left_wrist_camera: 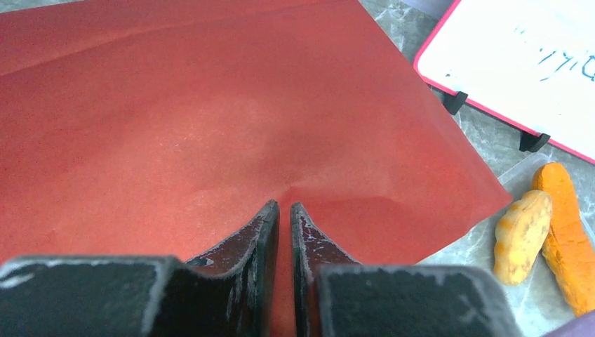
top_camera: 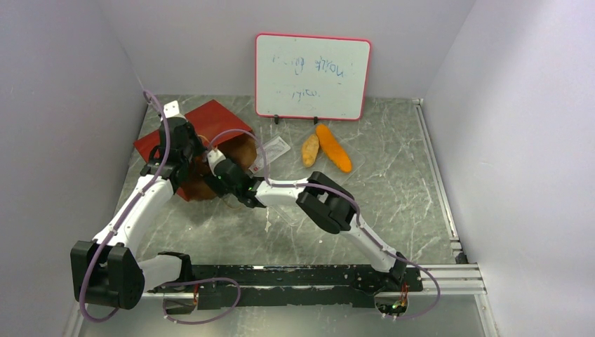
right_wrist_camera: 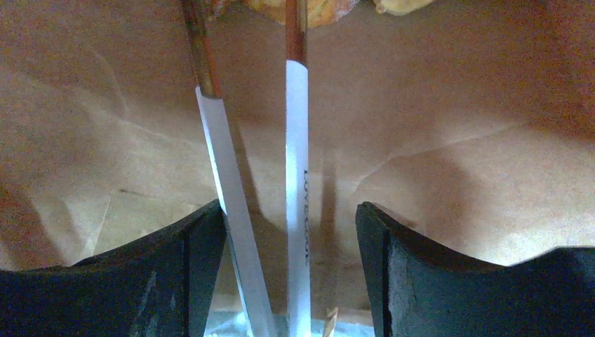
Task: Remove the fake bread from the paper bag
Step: Adjust the clamp on the paper bag.
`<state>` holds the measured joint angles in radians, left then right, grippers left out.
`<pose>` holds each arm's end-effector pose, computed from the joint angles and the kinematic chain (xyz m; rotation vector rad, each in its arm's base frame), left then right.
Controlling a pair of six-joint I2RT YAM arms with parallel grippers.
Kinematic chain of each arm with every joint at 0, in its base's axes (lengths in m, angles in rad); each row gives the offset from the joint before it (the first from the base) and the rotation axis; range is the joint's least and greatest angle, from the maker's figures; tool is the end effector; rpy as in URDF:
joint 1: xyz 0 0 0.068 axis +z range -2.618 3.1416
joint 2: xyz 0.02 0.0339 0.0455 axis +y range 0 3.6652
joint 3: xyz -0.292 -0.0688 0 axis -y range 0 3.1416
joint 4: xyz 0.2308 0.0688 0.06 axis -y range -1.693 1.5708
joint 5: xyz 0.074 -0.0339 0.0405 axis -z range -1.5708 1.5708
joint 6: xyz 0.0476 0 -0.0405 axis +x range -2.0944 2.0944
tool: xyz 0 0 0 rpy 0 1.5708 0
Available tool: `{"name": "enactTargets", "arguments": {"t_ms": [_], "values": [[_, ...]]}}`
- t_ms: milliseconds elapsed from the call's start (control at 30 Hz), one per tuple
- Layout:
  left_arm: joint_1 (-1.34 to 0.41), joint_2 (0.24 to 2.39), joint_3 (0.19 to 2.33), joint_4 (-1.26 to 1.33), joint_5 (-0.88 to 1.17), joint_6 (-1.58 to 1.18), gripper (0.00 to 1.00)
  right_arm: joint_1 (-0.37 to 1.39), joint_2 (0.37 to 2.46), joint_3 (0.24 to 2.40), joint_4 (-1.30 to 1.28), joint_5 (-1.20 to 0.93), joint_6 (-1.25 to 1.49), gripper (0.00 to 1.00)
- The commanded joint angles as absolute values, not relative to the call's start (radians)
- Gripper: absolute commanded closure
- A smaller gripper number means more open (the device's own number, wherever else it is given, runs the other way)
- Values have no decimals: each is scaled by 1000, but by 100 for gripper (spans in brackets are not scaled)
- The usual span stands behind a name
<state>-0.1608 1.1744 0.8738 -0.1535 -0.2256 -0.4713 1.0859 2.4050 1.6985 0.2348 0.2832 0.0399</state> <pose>0.2521 -0.0301 0.3190 -0.4517 1.9656 -0.1740 0.2716 0.4870 0.1511 -0.8648 1.8566 0.4209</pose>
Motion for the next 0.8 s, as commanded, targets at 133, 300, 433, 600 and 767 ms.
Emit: {"name": "enactTargets", "arguments": {"t_ms": [133,300,433,600,767], "values": [[-171,1176,856,-105,-191,-480,93,1093,2482,1766,237,281,-37,55],[-172,1180,858,-103,-191,-480,93,1093,2457,1749,232,282,-8,70],[-172,1168,862,-112,-205,-475,93,1093,2412,1720,232,286,30,80],[-172,1157,863,-126,-216,-475,93,1092,2327,1661,239,272,111,96],[-172,1150,862,-131,-227,-477,93,1088,2221,1549,277,249,186,100]]}}
